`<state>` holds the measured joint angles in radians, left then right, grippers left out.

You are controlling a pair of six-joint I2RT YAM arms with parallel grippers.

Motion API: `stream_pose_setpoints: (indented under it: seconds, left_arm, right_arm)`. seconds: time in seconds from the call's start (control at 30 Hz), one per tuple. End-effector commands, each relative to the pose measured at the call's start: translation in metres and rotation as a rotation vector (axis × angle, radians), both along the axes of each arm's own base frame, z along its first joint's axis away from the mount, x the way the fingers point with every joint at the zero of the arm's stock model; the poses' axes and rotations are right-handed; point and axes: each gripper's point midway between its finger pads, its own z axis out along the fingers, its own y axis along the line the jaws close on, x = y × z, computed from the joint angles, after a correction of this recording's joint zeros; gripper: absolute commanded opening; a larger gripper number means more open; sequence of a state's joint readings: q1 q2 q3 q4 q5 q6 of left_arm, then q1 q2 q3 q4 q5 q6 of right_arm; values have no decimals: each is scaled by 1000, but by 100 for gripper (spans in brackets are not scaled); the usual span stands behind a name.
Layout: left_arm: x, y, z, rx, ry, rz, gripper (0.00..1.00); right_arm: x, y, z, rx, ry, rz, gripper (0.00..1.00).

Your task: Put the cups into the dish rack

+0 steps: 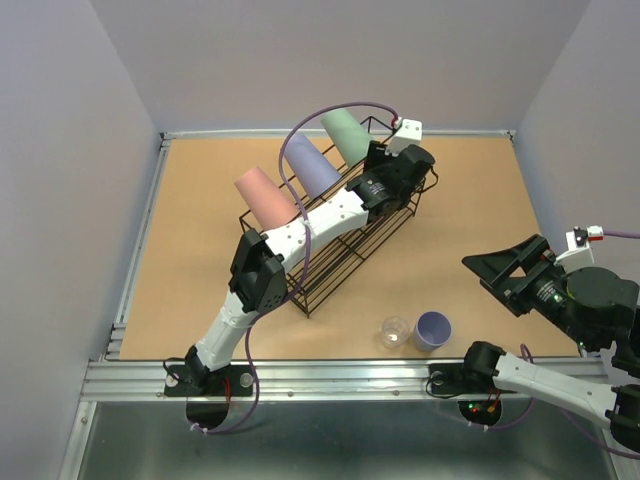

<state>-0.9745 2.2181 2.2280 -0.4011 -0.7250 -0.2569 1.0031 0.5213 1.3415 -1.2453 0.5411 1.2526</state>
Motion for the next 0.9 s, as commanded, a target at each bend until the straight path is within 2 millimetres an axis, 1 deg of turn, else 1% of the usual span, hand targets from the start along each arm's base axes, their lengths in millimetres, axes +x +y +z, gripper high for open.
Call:
stream_pose_setpoints:
  seconds: [0.0, 0.1, 0.27, 0.3, 0.33, 0.4, 0.43, 0.5, 0.53, 0.63, 0.67, 0.7, 0.73, 0.87]
  left_arm:
    - [3, 12, 17, -27, -35, 54, 0]
    - [3, 11, 16, -26, -29, 46, 0]
    - [-2, 2, 13, -61, 5, -3, 0]
    - [-3, 0, 12, -63, 11, -12, 2]
    - [-4, -1, 13, -68, 14, -19, 9]
    - [-6, -4, 11, -74, 28, -39, 18]
    - [-7, -4, 10, -74, 32, -41, 26]
    - [-8, -3, 8, -72, 42, -38, 35]
    - [-7, -3, 7, -74, 43, -35, 45]
    - [-9, -2, 7, -74, 48, -36, 66]
    - [-10, -3, 10, -78, 48, -41, 81]
    - [-10, -3, 10, -75, 48, -48, 92]
    - [-10, -4, 11, -73, 47, -53, 99]
    - [-11, -2, 15, -75, 42, -51, 99]
  right_arm:
    - [4, 7, 6, 24, -26, 8, 92]
    - [4, 7, 5, 27, -26, 9, 92]
    - [4, 8, 4, 27, -25, 9, 92]
    - [4, 8, 4, 26, -25, 7, 93]
    - [5, 8, 3, 25, -25, 7, 92]
    - [5, 8, 2, 25, -24, 4, 93]
    - [5, 8, 2, 24, -23, 2, 92]
    - [6, 7, 1, 25, -22, -2, 93]
    - [5, 7, 1, 26, -25, -1, 93]
    - [6, 7, 0, 29, -23, -4, 92]
    - [5, 7, 0, 29, -23, -4, 93]
    - [6, 7, 0, 31, -25, -6, 92]
    - [6, 7, 0, 31, -24, -6, 92]
    - [7, 8, -2, 28, -22, -6, 93]
